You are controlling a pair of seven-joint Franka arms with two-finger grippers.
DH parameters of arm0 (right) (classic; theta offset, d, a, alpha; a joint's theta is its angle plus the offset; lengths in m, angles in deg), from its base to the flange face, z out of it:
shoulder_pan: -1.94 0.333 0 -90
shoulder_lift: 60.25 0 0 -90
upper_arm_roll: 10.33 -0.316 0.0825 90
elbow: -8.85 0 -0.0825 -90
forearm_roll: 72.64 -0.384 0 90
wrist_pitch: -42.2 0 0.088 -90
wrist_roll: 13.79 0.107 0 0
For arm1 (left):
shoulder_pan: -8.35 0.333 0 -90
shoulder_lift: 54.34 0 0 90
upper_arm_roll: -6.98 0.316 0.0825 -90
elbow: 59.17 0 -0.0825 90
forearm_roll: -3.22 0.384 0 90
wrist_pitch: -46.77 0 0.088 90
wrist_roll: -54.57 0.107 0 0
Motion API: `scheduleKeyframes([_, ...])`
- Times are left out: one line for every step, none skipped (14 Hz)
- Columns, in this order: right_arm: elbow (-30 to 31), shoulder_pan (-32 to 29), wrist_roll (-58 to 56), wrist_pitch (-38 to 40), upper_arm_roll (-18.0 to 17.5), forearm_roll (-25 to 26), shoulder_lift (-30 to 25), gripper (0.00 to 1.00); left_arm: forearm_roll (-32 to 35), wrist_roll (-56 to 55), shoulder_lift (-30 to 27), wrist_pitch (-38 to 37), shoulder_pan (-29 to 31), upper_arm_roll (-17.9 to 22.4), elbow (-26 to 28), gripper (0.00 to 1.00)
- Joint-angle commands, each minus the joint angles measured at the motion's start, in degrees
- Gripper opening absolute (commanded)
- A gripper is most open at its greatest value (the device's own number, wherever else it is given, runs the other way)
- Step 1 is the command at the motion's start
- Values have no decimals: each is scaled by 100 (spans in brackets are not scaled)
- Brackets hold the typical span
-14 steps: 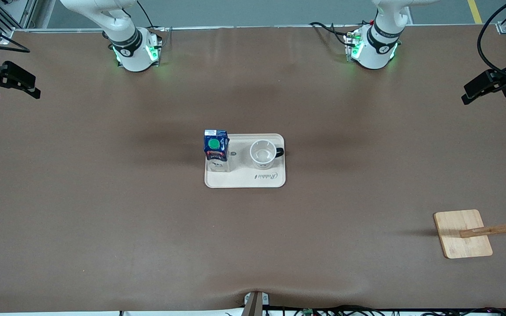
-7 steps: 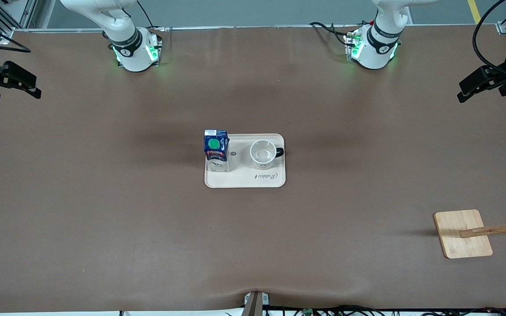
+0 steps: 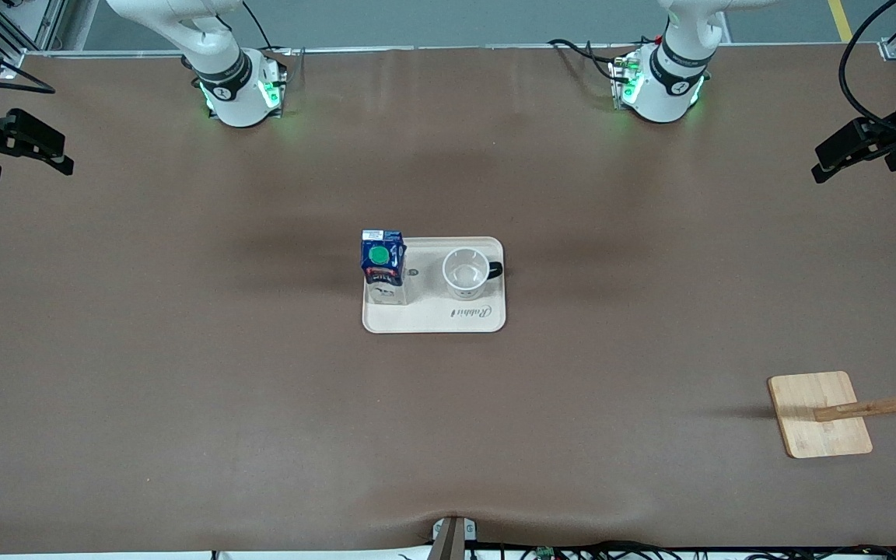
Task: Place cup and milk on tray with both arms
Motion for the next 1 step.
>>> scheduleKeyframes([176, -100, -42, -51, -73, 60, -186, 100, 67, 21, 35, -41, 14, 16, -85, 100])
